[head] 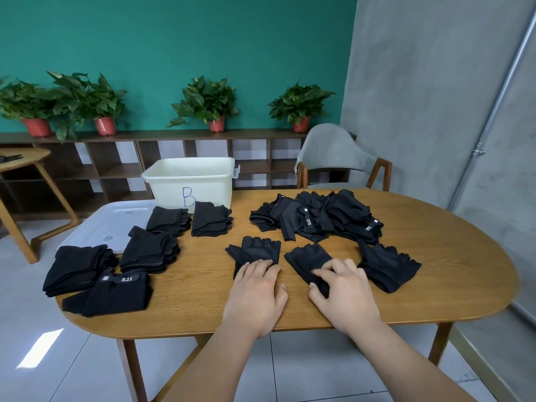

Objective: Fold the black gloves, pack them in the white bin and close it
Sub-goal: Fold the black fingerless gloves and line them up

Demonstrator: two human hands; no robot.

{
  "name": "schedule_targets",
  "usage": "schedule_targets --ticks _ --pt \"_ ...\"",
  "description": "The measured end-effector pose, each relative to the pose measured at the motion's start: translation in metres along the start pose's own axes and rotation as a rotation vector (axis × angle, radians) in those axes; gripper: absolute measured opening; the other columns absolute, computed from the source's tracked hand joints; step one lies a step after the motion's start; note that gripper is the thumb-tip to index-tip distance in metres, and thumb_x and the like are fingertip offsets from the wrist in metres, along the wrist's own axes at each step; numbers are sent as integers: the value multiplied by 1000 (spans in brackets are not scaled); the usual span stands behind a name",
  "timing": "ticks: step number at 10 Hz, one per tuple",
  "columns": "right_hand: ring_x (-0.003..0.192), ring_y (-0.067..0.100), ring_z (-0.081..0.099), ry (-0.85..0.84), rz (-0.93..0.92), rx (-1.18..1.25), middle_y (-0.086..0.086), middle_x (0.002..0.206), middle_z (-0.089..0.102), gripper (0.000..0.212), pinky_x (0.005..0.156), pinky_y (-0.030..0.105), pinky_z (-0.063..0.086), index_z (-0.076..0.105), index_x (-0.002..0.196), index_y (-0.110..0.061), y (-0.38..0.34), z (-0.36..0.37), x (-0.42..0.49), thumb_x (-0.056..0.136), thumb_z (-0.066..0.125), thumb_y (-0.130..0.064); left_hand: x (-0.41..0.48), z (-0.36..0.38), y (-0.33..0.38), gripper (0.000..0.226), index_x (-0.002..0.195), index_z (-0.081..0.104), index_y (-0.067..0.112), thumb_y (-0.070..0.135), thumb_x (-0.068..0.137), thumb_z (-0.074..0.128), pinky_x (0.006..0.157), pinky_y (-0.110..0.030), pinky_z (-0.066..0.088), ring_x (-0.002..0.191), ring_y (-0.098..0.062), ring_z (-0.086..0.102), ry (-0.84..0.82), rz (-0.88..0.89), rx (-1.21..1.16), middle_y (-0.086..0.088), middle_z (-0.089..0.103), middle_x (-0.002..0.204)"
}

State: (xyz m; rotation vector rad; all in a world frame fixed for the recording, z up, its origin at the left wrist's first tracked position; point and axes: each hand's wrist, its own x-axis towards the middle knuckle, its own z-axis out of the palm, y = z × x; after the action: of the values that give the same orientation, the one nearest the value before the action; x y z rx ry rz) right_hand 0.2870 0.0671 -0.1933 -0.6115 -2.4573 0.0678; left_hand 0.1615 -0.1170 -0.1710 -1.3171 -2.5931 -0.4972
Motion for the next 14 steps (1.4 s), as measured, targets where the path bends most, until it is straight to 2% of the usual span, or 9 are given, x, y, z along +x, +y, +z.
schedule_targets --ticks 2,5,6,7,8,9,10,12,14 --pt "105 12 47 -54 -3 7 -15 107 53 52 91 35 46 75 125 -31 -2 -1 1 94 43 -59 0 1 0 55 156 45 30 51 107 29 132 -40 8 153 -14 26 11 -5 34 8 40 162" --pt "108 15 46 -74 -28 -56 -13 116 53 43 91 37 45 61 141 -47 -4 -10 2 100 49 -55 0 -1 1 54 157 44 31 51 108 30 131 -38 10 152 -14 26 -4 -6 14 8 39 162" --pt "130 21 42 -89 -25 -124 -9 137 54 43 108 44 37 60 140 -50 -5 -14 2 100 44 -58 0 -1 1 54 157 44 31 51 108 30 131 -38 10 152 -13 26 -5 -5 14 9 39 161" --pt "152 31 26 -154 43 -184 -4 160 43 47 126 61 11 58 140 -54 -7 -16 3 100 36 -67 -1 -2 1 54 157 44 31 51 108 30 132 -37 9 152 -13 26 -7 -10 15 9 39 161" --pt "159 34 5 -252 153 -167 -4 172 23 57 123 69 2 46 147 -58 -9 -17 5 99 24 -76 -1 -2 2 54 157 44 32 52 109 29 132 -37 8 152 -12 26 -10 -13 13 10 38 162" --pt "159 33 -8 -339 217 -129 -6 175 10 66 122 72 0 32 154 -58 -10 -16 7 96 12 -82 -1 -3 2 55 157 44 32 52 109 29 132 -38 8 152 -12 25 -18 -16 11 10 38 162" --pt "160 32 -5 -398 251 -117 -7 174 11 68 121 72 -1 23 156 -59 -10 -17 8 95 7 -83 0 -3 2 55 157 45 32 52 108 29 132 -37 8 152 -13 26 -22 -20 9 10 38 162" --pt "160 28 0 -455 232 -98 -9 174 11 63 124 67 0 17 158 -60 4 -26 8 99 7 -78 0 -3 1 55 156 46 33 53 108 29 132 -37 9 152 -13 26 -31 -20 3 10 38 162" --pt "160 17 7 -445 210 -95 -10 173 17 62 129 55 3 23 156 -60 56 -39 2 98 10 -77 -1 -3 0 55 156 47 31 52 108 30 131 -38 10 152 -14 27 -36 -13 -4 9 38 162"
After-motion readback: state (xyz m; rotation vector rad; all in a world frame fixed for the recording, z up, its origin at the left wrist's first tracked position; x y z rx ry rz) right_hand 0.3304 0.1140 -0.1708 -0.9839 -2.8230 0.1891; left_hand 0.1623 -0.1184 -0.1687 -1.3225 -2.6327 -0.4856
